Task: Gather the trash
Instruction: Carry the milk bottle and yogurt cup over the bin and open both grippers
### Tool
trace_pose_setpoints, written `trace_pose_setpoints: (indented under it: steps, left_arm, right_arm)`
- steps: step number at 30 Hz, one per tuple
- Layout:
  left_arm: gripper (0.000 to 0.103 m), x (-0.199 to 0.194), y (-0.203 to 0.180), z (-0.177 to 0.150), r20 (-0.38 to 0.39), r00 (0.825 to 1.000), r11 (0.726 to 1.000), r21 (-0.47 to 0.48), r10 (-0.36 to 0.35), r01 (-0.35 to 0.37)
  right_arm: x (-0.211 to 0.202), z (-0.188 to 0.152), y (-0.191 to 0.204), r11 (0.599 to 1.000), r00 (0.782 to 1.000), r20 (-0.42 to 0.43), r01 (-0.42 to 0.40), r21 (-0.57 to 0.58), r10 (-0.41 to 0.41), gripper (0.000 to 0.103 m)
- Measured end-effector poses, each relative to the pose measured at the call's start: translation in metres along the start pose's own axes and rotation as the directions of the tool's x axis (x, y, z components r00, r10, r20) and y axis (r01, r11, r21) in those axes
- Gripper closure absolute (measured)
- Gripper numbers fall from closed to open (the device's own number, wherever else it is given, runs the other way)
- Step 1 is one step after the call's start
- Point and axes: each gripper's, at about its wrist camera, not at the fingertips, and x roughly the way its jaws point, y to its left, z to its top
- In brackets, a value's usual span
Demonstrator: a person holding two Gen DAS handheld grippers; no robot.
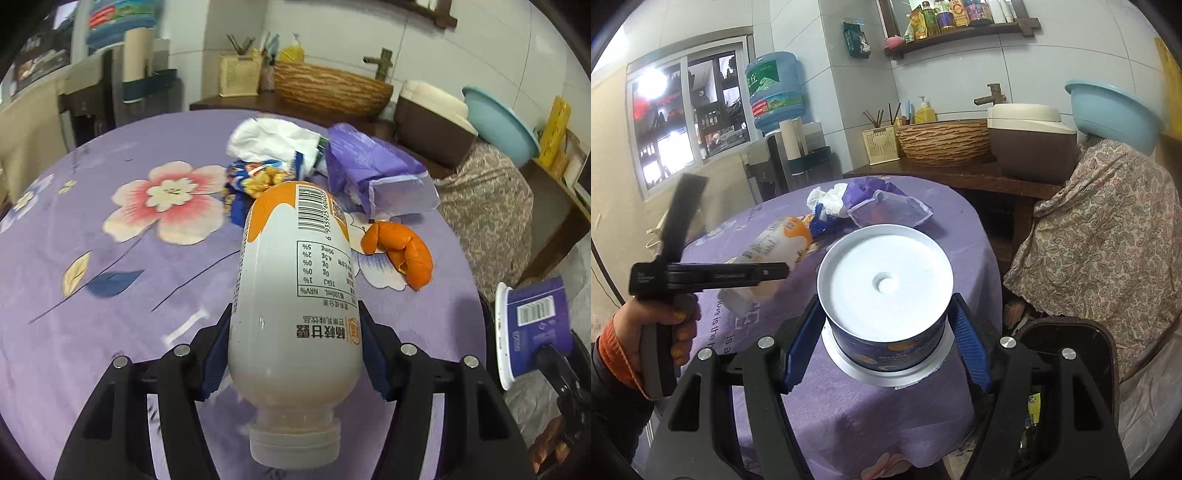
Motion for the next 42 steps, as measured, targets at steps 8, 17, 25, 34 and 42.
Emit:
trace_pose_setpoints:
  steps: [8,17,25,34,42]
  left_arm:
    - [0.042,-0.047,-0.009,-0.034,0.071,0.996,0.998,-0.007,-0.063,0.063]
    - [0.042,-0.073,-0.084,-0.043,0.135,0.970,0.975,0.118,-0.204,0.188]
    - [0.042,-0.049,-0.171,-0.050,0.068,0.933,0.921,0.202,-0.353,0.334]
    - [0.042,0.038,-0.271,-0.065,-0.149,0.889,0.860,0.227,-0.433,0.457]
    - [0.042,0.137,-0.300,-0.074,-0.305,0.877,0.881,0.183,-0.371,0.436]
  right_arm:
    - [-0.011,-0.011,0.010,1.000,1.000,0.014,-0.022,0.001,0.022,0.035]
    - [-0.049,-0.019,-0.032,0.995,0.995,0.068,0.064,0.074,-0.069,0.035]
    - [-0.074,-0.048,-0.112,0.957,0.967,0.023,0.247,0.152,-0.253,0.035]
    - [-0.079,-0.107,-0.202,0.899,0.924,-0.131,0.381,0.214,-0.360,0.035]
    - [-0.039,-0.143,-0.223,0.909,0.918,-0.247,0.362,0.205,-0.310,0.035]
